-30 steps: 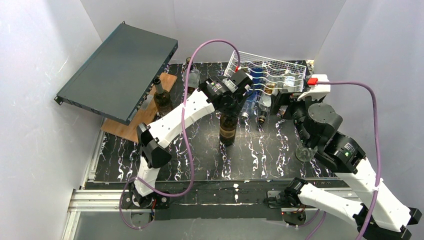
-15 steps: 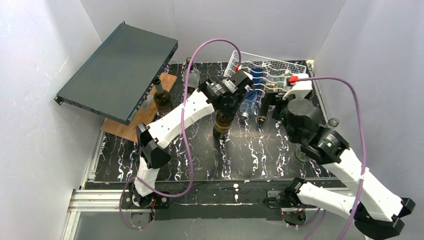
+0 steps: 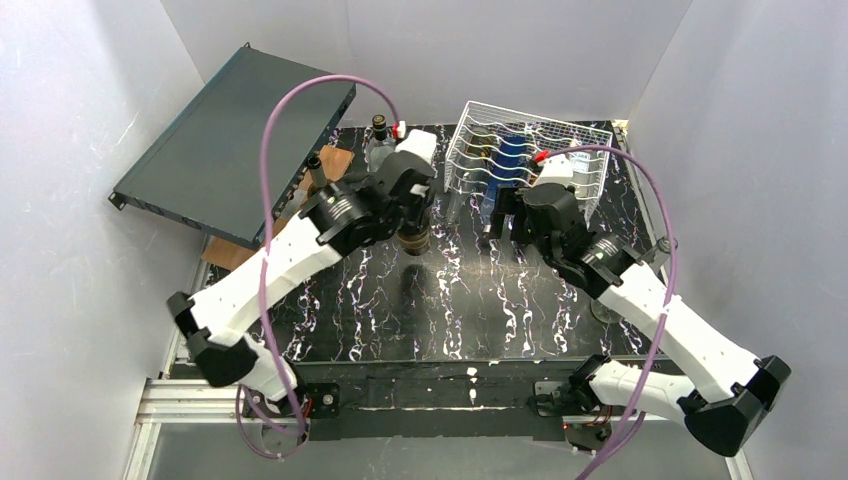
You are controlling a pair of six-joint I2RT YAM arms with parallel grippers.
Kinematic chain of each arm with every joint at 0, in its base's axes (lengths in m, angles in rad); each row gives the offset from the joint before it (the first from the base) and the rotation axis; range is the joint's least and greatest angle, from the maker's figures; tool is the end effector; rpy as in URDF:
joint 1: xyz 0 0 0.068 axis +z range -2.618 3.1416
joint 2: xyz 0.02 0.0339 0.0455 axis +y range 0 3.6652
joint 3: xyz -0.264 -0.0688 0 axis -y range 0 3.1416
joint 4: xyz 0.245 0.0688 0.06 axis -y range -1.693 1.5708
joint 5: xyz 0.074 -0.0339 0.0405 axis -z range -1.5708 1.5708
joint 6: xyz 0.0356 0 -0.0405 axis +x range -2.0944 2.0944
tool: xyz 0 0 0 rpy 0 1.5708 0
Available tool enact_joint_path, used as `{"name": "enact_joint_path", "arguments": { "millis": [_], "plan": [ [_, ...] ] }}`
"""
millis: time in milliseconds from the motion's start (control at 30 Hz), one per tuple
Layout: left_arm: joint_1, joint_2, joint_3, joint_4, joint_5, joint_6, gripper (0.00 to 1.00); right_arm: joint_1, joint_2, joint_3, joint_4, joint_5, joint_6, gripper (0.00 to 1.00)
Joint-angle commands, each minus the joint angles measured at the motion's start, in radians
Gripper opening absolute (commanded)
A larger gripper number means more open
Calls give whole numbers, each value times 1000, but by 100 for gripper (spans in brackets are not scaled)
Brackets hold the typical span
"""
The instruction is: Put the wine bottle on the wine rack
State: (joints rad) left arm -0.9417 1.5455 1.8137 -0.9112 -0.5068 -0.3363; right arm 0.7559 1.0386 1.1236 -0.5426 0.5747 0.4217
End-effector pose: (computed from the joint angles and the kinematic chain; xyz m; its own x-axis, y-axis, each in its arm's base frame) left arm 0.2010 -0.2468 0.4372 -0.4909 0.1842 -0.8515 0.3351 0.9421 0.0106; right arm 0.1721 0.1356 0.3757 -0.3837 0.1104 -0.9168 -0.0700 0.9865 0.1481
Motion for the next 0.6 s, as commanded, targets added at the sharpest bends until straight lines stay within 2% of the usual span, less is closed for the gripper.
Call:
{"name": "enact_joint_path", "arguments": {
  "millis": [0, 200, 300, 467, 567],
  "plan": [
    [0, -144, -154, 213, -16, -47, 0, -69, 54, -19, 63, -194, 121, 98],
    [1, -211, -220, 277, 7, -30, 0, -272, 160, -118, 238, -683, 320, 98],
    [1, -230, -241, 303, 4, -6, 0, -303, 207, -192, 376, -849, 525, 98],
    [1, -244, -264, 328, 19, 16, 0, -300, 229, -307, 603, -902, 829, 99],
    [1, -245, -275, 335, 24, 19, 0, -297, 249, -316, 606, -882, 918, 99]
  ]
}}
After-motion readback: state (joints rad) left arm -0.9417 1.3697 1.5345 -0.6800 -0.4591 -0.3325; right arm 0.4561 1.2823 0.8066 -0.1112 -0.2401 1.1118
